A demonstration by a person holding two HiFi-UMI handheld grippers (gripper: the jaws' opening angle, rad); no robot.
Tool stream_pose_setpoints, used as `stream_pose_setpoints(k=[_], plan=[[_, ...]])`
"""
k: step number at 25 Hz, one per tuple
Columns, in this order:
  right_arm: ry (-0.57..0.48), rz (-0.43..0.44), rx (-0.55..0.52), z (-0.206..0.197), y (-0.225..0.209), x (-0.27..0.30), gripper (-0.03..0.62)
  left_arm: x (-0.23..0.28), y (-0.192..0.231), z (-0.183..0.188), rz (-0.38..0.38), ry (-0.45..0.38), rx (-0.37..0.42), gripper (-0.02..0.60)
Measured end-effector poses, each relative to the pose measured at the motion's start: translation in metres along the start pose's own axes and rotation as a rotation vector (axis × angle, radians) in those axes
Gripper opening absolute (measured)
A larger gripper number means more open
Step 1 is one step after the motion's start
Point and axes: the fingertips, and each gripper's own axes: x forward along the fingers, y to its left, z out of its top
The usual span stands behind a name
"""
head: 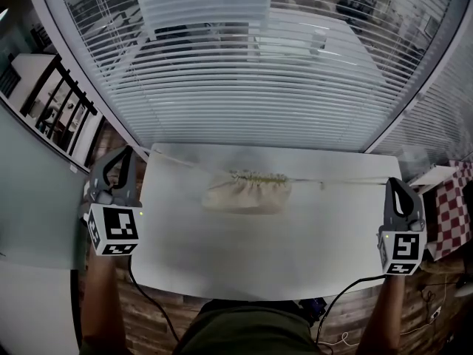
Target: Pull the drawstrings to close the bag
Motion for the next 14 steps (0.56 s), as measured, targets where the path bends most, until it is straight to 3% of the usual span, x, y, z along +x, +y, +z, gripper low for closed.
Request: stream_pose_setpoints(k=[9,14], plan=[[-0.042,0.010,-0.009,0.014,0.011,0.003,0.015,-0.005,0.002,-0.008,0.004,0.004,-0.007,0.011],[-0.018,0.011,-0.008,-0.003,0.015,0.001,0.015,-0.006,-0.010,-0.011,0.005,0.002,-0.007,0.011]])
